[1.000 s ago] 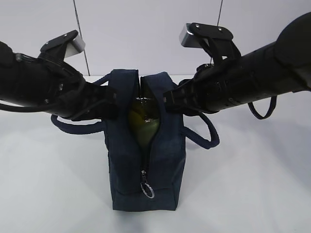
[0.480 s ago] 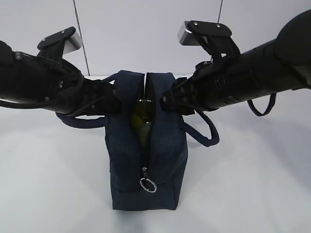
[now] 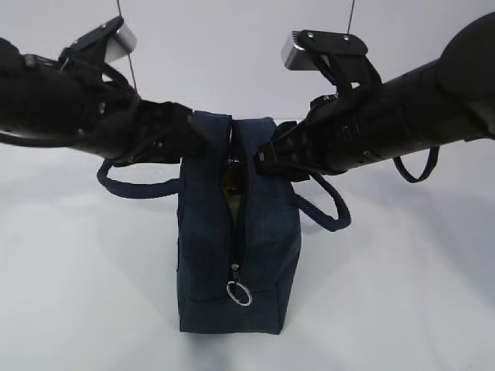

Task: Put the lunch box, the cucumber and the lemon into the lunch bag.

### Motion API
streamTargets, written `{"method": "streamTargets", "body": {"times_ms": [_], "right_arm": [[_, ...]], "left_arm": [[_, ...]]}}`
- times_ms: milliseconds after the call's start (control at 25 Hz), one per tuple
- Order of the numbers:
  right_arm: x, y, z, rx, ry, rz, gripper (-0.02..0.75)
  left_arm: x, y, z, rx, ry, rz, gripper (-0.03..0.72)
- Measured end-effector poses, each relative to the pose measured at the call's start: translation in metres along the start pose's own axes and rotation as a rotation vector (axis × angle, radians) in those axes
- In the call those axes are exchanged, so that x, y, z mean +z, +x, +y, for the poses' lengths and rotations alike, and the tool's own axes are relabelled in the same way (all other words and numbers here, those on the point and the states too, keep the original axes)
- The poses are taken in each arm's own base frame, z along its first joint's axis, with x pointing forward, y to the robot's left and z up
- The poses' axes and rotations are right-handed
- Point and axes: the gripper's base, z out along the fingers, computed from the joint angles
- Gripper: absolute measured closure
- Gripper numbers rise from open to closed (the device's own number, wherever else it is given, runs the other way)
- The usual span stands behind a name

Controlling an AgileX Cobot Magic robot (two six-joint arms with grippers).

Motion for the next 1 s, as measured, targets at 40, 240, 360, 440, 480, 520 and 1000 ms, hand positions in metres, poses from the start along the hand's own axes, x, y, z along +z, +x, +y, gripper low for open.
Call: {"method": "streamTargets", "body": {"times_ms": [40, 240, 360, 440, 480, 520, 1000], "right_arm": [[0.000, 0.000, 0.000, 0.000, -0.001, 0.001, 0.434], [0.000, 0.000, 0.000, 0.000, -0.001, 0.001, 0.434], [0.000, 0.000, 0.000, -0.003, -0.002, 0.003, 0.434], [0.000, 0.000, 0.000, -0.007, -0.002, 0.003, 0.434], [0.000, 0.000, 0.000, -0.010, -0.002, 0.003, 0.434], [0.000, 0.000, 0.000, -0.011, -0.002, 0.003, 0.434], [0.000, 0.001, 0.000, -0.013, -0.005, 0.006, 0.433]], "left_arm": [[-0.001, -0.004, -0.003, 0.010, 0.011, -0.005, 0.349], [-0.006, -0.013, -0.014, 0.057, 0.063, 0.019, 0.349], [-0.009, -0.009, -0.016, 0.112, 0.069, 0.068, 0.349], [-0.016, -0.008, -0.019, 0.147, 0.074, 0.078, 0.349], [-0.022, -0.009, -0.021, 0.160, 0.075, 0.070, 0.349], [-0.027, -0.010, -0.024, 0.168, 0.076, 0.063, 0.349], [-0.036, 0.017, -0.013, 0.124, 0.010, 0.177, 0.349]]}}
